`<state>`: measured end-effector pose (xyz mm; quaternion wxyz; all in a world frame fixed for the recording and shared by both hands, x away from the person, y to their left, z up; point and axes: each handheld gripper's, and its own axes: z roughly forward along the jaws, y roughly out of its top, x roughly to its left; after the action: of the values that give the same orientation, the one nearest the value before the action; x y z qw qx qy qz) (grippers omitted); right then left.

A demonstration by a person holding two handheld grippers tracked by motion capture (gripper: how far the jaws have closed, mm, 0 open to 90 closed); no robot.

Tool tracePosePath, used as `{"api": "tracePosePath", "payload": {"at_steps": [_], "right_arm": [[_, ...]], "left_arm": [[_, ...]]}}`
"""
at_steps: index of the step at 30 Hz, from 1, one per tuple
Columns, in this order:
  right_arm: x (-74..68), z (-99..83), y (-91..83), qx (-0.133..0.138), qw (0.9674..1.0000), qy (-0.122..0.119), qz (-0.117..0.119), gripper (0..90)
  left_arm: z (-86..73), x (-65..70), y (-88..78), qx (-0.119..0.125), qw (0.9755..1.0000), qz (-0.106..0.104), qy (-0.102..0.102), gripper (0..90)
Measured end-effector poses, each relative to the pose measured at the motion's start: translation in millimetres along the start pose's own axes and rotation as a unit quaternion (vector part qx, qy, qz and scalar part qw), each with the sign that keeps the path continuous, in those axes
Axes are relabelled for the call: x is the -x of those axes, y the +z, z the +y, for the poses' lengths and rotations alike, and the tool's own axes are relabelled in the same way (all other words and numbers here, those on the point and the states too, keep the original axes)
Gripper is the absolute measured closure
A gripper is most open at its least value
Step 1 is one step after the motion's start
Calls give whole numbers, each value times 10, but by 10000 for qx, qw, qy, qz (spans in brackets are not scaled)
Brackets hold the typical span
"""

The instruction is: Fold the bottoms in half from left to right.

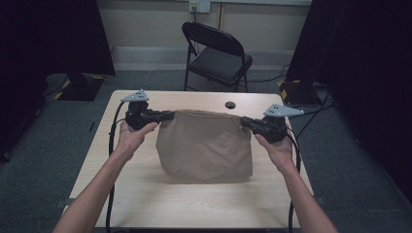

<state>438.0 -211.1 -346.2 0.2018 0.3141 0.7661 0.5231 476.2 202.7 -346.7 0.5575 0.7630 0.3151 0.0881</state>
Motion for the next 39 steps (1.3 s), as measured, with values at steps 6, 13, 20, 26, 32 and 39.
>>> {"api": "tracePosePath", "payload": {"at_steps": [6,13,20,26,32,39], "right_arm": [[157,158,124,27,9998,62,-173,874],[367,164,351,-132,9986,216,-462,871],[586,96,494,-206,9913,622,-1146,618],[574,-7,470,-318,9917,605,-1090,581],[394,-164,443,-399,9947,537,-780,577],[137,-455,452,-794,9958,367,-264,651]], "left_arm": [[166,-133,113,14,9999,145,1,865],[211,-294,320,-20,9994,330,-117,847],[183,-449,314,172,9967,710,-344,664],[40,-379,283,79,9979,575,-303,664],[-114,-200,242,-60,9994,277,-179,687],[-533,-31,344,-630,9980,61,-72,728]]}}
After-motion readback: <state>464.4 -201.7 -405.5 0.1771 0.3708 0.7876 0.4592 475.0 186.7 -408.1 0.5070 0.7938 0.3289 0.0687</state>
